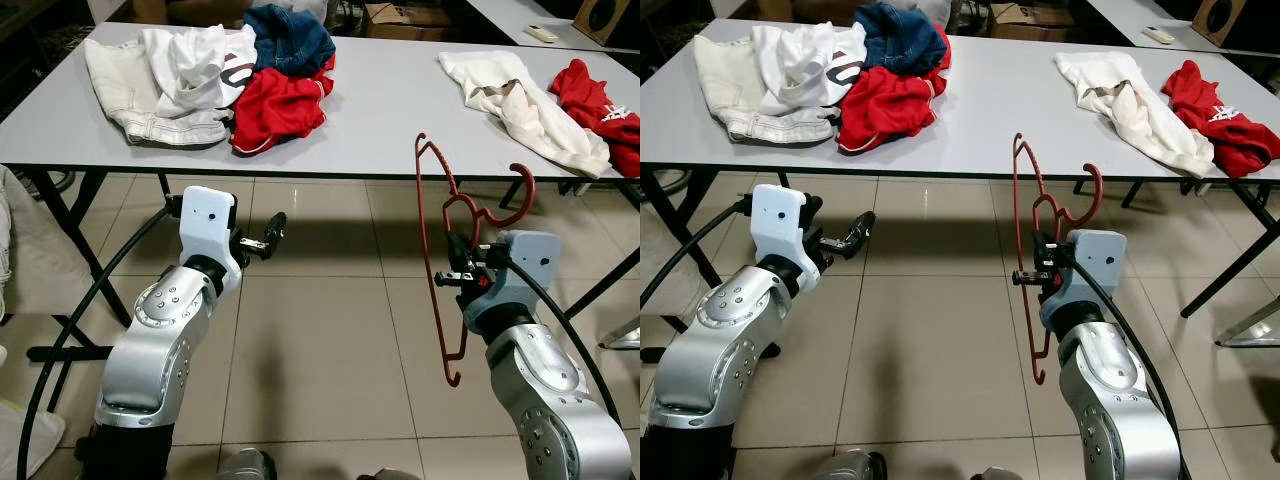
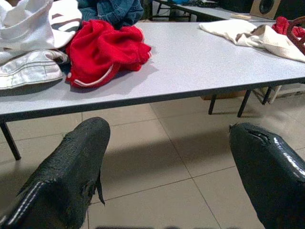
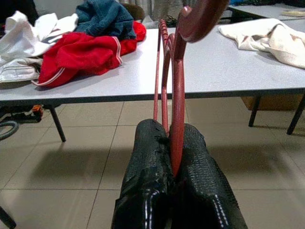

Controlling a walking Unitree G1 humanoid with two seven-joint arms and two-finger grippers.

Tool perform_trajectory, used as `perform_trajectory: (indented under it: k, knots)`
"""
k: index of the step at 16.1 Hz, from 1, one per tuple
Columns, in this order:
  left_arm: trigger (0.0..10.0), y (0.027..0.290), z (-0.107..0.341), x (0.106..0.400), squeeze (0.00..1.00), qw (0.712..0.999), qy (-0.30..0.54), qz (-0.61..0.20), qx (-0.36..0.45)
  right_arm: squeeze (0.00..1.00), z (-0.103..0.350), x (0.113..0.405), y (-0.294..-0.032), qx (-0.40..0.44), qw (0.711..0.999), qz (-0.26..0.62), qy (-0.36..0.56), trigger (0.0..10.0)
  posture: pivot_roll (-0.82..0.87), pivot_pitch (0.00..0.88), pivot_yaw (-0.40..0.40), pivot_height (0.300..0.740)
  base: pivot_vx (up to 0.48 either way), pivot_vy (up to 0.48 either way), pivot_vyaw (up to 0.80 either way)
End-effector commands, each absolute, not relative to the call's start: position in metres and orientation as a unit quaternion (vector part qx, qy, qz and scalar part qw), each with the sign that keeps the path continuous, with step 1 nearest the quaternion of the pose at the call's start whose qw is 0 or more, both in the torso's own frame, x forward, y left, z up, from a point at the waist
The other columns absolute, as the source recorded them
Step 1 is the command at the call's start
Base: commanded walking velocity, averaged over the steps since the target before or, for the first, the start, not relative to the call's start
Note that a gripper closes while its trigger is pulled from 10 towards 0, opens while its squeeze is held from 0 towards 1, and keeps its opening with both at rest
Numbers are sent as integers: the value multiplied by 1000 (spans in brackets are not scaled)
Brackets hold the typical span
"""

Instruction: Hang hanger

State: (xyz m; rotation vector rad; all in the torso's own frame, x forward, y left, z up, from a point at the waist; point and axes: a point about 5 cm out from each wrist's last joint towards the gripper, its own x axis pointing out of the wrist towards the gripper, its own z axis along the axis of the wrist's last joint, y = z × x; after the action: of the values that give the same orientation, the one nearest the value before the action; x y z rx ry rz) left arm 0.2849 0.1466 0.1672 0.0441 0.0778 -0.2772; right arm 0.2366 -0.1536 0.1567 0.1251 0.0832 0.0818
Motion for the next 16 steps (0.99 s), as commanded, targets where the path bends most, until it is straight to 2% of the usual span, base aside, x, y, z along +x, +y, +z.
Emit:
perform_trajectory:
  k: [1,4,16]
  knots:
    - [10000,147,171,288,1000,991,27,-131,21,0,159,239,-154,48,997,47,36,10000,-28,2,-42,740,292,0,0]
    - [10000,147,171,290,1000,991,24,-129,17,0,159,242,-153,27,997,53,39,10000,-29,0,-41,740,336,0,750]
    - [10000,149,173,295,1000,991,18,-132,22,0,160,246,-152,31,997,58,25,10000,-17,3,-38,740,374,0,0]
